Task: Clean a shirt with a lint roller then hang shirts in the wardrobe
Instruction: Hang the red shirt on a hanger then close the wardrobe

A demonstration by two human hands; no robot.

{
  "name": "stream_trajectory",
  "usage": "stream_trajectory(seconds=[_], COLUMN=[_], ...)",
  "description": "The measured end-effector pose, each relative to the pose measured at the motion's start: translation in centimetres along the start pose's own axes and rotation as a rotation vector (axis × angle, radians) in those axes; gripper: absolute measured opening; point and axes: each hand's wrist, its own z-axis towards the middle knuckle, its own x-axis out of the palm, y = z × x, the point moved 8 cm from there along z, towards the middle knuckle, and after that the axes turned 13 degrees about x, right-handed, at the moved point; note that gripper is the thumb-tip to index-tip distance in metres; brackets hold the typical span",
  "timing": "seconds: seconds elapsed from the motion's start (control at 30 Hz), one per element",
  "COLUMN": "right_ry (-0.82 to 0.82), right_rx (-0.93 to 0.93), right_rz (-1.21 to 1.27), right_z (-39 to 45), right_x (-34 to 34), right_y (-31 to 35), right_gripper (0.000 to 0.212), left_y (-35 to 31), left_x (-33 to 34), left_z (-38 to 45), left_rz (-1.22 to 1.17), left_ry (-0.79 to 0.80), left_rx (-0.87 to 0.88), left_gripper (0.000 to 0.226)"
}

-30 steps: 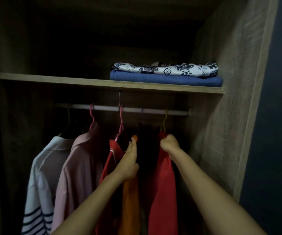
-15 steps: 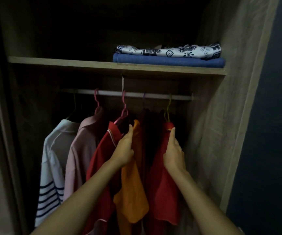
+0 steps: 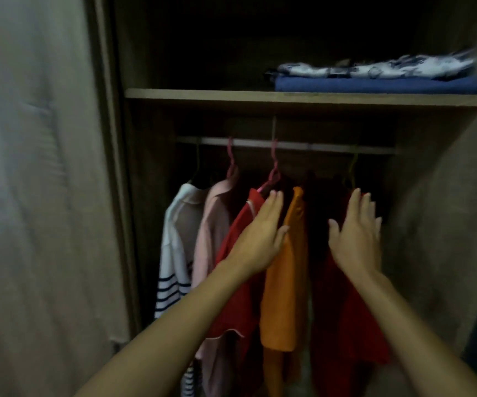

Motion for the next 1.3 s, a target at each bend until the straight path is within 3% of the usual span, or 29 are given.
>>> stream_trajectory(seconds=[0.17,0.27,0.4,0.5,0.6,0.77,0.97,1.3], right_ry=[-0.105,-0.129,-0.055,-0.109,-0.173,-0.283,-0.338,-0.369], right_rx=[-0.190,-0.292,-0.409,-0.516,-0.591,-0.538,-0.534,-0.605], right_rz=[0.253,0.275,0.294,0.277,0.190,-0.044,-0.072,-0.138], right_z=[-9.5,-15.3,-21.2,-24.6,-26.5,-26.2,-26.3,-25.5], right_x=[0.6,4.0,9.5,11.6,14.0,17.2,17.4,16.3], right_y=[9.9,16.4,24.4,29.9,33.9,35.0,34.7,32.9], right_gripper=[0.071,0.072,0.075,0.080,0.083,0.082,0.079,0.081], left_y=[0.3,4.5,12.7,18.6,21.9,23.6,22.7,21.1], left_x=[-12.0,-18.3,-25.2,-28.9,-29.7,-28.8,-27.4,-26.3], left_z=[-5.4,-9.2,-13.2,-14.7,-14.9,-14.7,-15.4,-14.7], left_rz=[0.215,0.336,0.520,0.695,0.833,0.904,0.861,0.866], left_ry=[-0.294,-0.372,-0.349,-0.264,-0.165,-0.233,-0.339,-0.370], left_rx=[0.332,0.328,0.183,0.115,0.159,0.216,0.227,0.244], left_gripper=[0.050,0.050,0.053,0.054,0.059,0.059,0.062,0.063])
